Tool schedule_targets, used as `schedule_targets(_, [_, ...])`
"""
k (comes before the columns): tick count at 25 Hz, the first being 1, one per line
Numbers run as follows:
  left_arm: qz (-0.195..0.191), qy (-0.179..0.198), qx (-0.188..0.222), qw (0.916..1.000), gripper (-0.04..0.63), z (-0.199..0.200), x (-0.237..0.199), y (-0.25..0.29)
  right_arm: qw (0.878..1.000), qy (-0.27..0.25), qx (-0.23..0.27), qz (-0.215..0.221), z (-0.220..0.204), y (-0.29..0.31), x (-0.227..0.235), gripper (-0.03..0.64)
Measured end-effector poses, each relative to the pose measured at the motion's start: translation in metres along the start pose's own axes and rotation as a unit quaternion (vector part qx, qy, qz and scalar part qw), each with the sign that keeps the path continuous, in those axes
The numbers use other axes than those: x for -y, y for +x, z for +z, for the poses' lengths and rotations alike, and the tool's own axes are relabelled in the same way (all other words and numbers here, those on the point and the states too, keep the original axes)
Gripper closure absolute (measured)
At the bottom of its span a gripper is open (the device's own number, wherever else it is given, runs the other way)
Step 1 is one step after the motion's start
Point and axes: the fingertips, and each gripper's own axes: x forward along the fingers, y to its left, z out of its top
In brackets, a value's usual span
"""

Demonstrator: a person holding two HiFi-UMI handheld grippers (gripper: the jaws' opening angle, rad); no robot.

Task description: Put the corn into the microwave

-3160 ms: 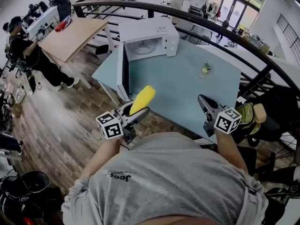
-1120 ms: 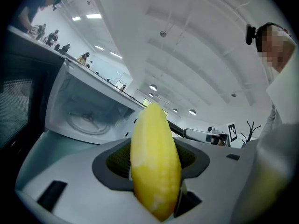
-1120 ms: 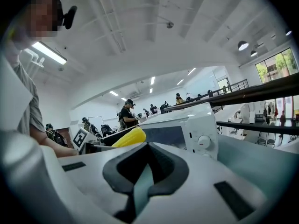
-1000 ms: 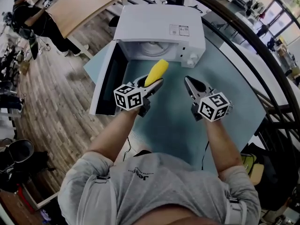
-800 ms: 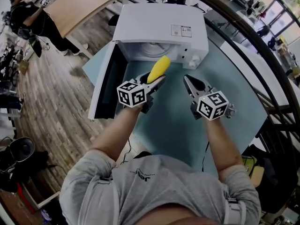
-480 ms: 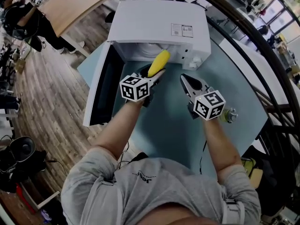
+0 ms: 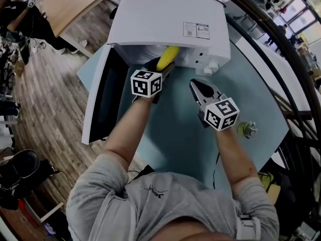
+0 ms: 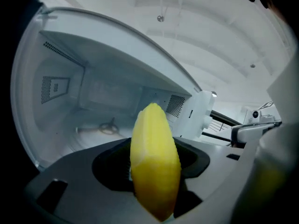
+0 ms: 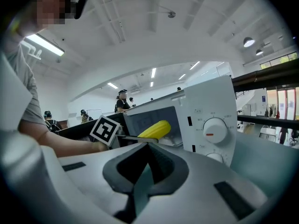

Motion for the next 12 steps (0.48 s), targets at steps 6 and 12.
schedule_targets(6, [0.027, 0.046, -0.013, 0.9985, 0.350, 0.008, -0.018, 0.023, 1.000, 0.001, 0.000, 0.005, -0.006, 0.010, 0.005, 0.600])
schedule_targets(12, [0.054, 0.085, -0.033, 0.9944, 0.350, 0.012, -0.035, 0.045, 1.000, -0.005, -0.001, 0.008, -0.009, 0.016, 0.012, 0.600])
